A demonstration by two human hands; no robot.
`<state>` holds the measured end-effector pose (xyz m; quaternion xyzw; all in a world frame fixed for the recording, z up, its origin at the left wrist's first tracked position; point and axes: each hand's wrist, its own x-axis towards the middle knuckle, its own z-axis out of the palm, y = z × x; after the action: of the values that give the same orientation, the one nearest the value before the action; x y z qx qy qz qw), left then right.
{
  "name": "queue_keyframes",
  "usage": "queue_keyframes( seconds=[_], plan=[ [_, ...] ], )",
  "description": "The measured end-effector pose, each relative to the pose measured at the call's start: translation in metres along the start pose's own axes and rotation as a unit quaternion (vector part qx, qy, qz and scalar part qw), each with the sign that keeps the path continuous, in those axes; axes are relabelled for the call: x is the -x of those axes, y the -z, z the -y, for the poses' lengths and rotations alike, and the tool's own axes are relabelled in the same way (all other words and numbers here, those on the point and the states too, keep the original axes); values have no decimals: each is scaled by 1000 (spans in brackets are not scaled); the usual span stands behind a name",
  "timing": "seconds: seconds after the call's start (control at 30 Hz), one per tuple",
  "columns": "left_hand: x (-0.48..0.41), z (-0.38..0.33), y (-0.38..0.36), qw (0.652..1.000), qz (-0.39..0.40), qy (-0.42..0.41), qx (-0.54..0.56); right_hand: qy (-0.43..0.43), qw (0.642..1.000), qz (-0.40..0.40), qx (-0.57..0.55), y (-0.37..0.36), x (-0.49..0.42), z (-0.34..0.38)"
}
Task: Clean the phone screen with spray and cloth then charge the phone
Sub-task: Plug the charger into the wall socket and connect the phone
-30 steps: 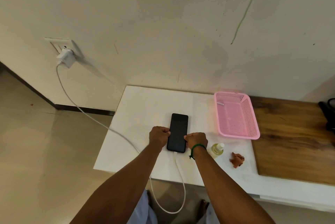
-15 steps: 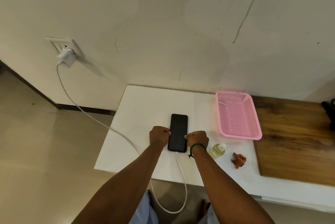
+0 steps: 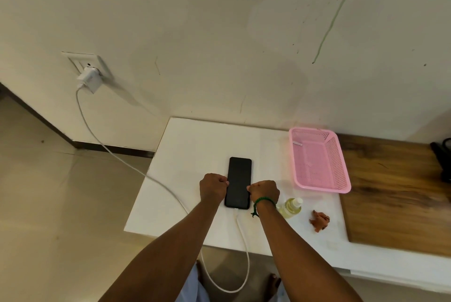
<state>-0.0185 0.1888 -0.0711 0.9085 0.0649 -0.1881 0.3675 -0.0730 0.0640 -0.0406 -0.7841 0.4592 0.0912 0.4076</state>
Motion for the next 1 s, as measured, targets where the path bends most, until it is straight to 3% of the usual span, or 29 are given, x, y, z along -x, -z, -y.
queue_keyframes(
  seconds=[0.47,0.7,0.8,1.0],
  plan=[
    [8,-6,34,1000,-5,9,13,63,992,-20,103,-6,5,-3],
    [-15,-28,125,994,-96,-29,42,75,987,13,144,0,15,8],
    [-25,-41,177,986,-150,-53,56,80,989,-7,120,-3,15,17],
    [-45,-41,255,971,-220,-59,75,148,981,-6,124,-18,22,36]
  ],
)
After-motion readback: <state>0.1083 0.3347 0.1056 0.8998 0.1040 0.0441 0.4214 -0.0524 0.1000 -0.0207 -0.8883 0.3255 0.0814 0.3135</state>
